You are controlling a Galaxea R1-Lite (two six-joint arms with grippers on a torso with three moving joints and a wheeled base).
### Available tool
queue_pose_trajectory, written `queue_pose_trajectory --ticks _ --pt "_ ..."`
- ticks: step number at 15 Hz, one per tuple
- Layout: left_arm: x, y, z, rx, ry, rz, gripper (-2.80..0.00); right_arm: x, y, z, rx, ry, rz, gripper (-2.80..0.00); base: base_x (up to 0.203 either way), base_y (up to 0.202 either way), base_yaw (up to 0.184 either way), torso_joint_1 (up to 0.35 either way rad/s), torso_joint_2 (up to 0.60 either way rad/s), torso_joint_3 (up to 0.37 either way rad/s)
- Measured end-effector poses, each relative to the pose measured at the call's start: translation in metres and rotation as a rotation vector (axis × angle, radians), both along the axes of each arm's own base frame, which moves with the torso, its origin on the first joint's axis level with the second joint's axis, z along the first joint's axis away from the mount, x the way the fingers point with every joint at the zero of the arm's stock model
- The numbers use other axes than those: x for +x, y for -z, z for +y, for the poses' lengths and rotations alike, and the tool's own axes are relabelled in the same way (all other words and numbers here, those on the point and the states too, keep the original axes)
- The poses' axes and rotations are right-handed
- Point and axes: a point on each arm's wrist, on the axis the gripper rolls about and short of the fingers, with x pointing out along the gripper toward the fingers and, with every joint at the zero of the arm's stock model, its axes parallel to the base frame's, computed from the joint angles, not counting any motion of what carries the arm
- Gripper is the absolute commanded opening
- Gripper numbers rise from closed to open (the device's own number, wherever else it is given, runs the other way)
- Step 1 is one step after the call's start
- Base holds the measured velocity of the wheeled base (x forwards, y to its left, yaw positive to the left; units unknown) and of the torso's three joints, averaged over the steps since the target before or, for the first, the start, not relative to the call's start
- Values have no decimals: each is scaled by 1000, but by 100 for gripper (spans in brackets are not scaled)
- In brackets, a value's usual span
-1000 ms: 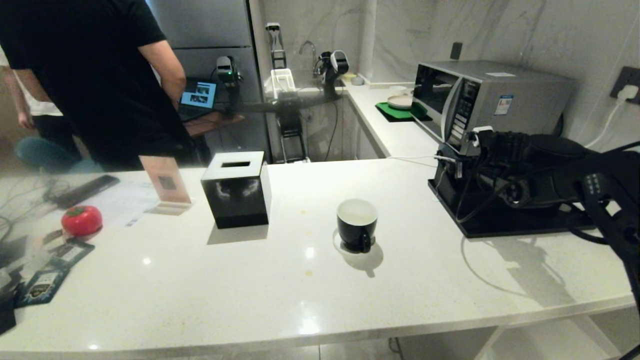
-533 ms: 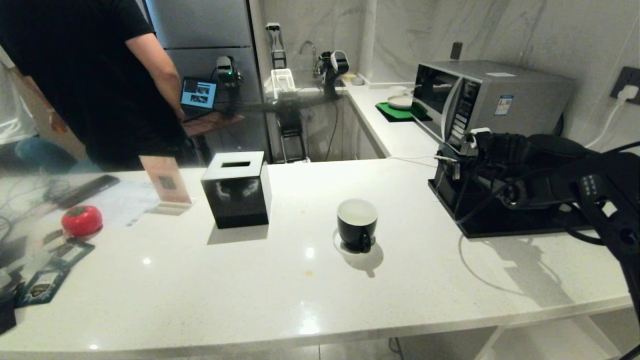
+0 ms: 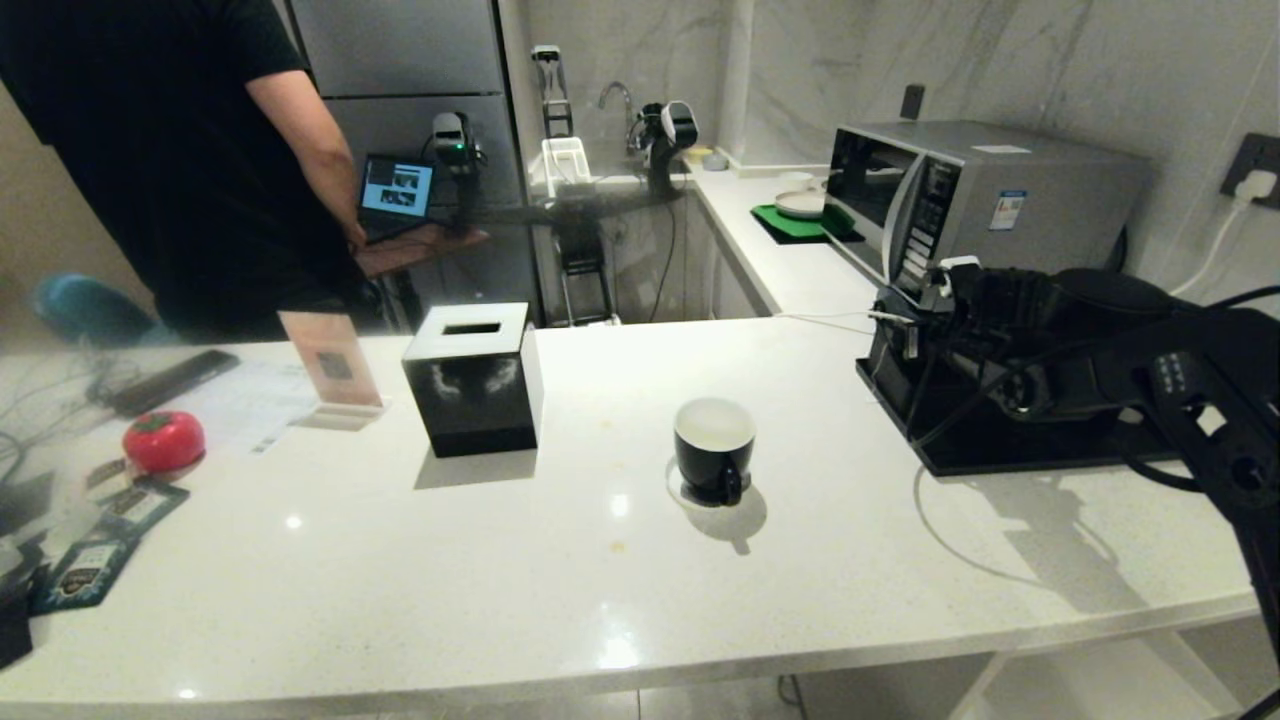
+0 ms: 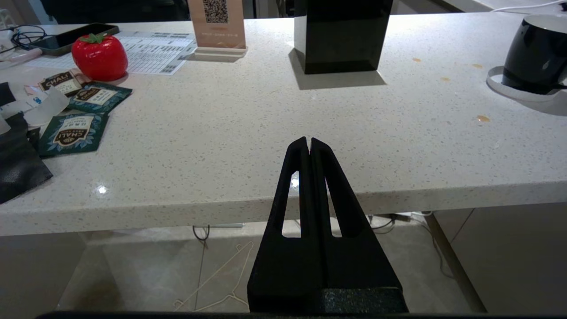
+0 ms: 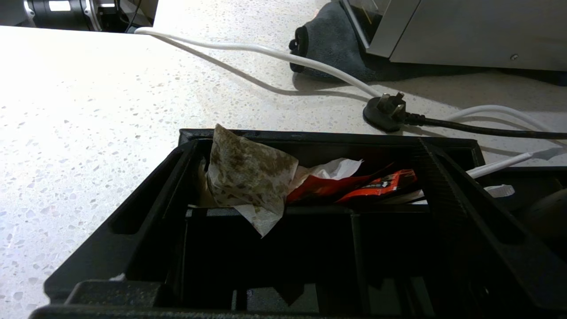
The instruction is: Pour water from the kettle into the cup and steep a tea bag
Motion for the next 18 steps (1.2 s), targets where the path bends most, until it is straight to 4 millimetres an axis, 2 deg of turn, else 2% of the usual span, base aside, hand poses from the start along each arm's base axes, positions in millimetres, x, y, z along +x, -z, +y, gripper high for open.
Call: queue_pose_trajectory --ticks 7,8,18 --pt "0 0 0 0 0 0 -280 0 2 0 -3 0 4 0 0 0 0 0 0 0" --pt "0 0 0 0 0 0 -280 0 2 1 -4 -1 5 -280 0 0 0 0 0 0" --pt "0 0 0 0 -1 0 -280 2 7 5 -1 -9 -4 -280 0 0 0 0 0 0"
